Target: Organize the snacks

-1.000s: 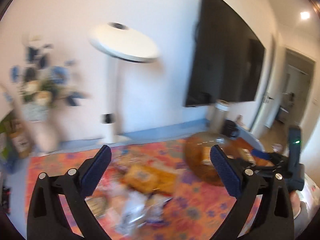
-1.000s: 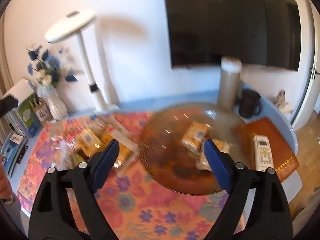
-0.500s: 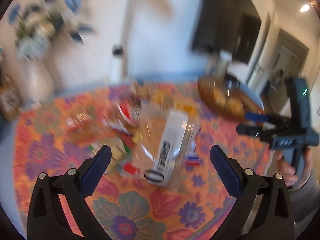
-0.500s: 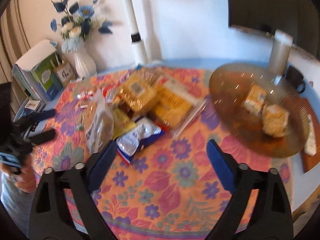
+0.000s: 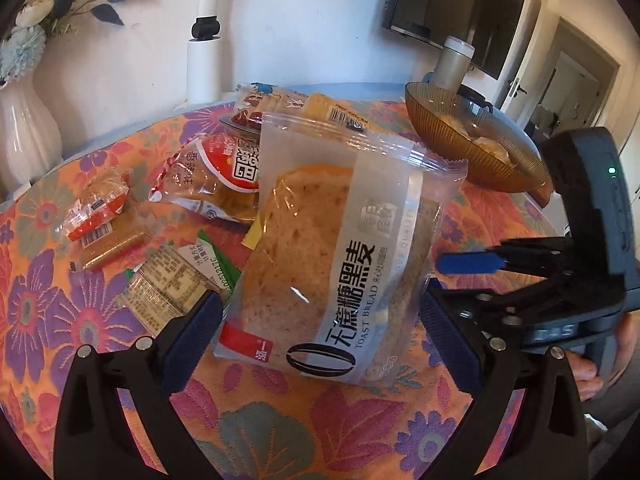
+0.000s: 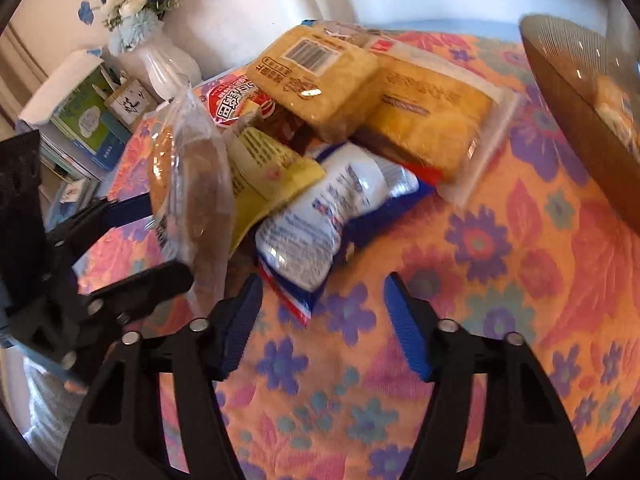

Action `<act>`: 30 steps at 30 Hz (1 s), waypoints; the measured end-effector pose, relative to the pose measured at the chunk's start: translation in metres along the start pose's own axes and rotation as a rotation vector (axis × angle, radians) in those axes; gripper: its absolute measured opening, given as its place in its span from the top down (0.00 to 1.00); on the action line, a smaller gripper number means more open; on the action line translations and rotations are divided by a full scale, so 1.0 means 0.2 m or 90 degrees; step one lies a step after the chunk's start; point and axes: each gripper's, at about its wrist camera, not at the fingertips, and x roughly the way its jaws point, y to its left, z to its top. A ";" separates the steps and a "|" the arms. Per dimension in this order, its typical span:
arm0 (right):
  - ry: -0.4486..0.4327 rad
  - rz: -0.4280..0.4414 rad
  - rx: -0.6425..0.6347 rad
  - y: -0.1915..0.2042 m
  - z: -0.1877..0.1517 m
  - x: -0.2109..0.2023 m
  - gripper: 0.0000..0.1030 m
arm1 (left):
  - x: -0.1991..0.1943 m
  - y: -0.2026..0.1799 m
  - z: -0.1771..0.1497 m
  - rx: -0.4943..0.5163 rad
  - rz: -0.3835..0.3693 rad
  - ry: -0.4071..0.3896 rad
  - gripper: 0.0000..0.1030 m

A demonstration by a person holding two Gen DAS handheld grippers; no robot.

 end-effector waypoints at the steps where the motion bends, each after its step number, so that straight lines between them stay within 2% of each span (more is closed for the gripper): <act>1: 0.001 0.008 -0.005 0.01 0.01 0.01 0.51 | -0.01 0.01 0.00 -0.009 -0.007 -0.001 0.05; 2: 0.001 0.019 -0.007 0.01 0.01 0.01 0.64 | -0.02 0.02 0.00 -0.017 -0.013 -0.003 0.05; 3: 0.003 0.035 -0.008 0.01 0.01 0.00 0.68 | -0.02 0.02 0.00 -0.019 -0.013 -0.004 0.05; 7: -0.013 0.007 -0.018 -0.03 -0.03 -0.06 0.73 | 0.00 -0.01 0.02 -0.011 0.008 0.009 0.05; 11: -0.018 -0.011 0.019 -0.15 -0.07 -0.12 0.75 | 0.05 -0.07 0.04 0.021 0.037 0.035 0.05; 14: -0.038 -0.051 0.049 -0.26 -0.09 -0.19 0.75 | 0.09 -0.11 0.05 0.042 0.051 0.049 0.05; 17: -0.043 -0.079 0.063 -0.32 -0.10 -0.24 0.71 | 0.13 -0.16 0.05 0.064 0.047 0.061 0.05; 19: -0.048 -0.079 0.062 -0.32 -0.10 -0.25 0.68 | 0.17 -0.18 0.05 0.076 0.054 0.069 0.05; 21: -0.053 -0.047 0.063 -0.32 -0.10 -0.27 0.50 | 0.20 -0.21 0.06 0.093 0.067 0.069 0.05; 23: -0.055 -0.017 0.064 -0.29 -0.09 -0.26 0.39 | 0.22 -0.21 0.07 0.092 0.066 0.066 0.05; 25: -0.051 0.002 0.060 -0.25 -0.07 -0.22 0.34 | 0.22 -0.18 0.08 0.074 0.053 0.064 0.05; 28: -0.041 0.002 0.051 -0.20 -0.03 -0.16 0.29 | 0.19 -0.15 0.08 0.049 0.037 0.044 0.19; 30: -0.031 0.004 0.054 -0.19 -0.01 -0.10 0.29 | 0.15 -0.13 0.07 0.033 0.034 0.030 0.22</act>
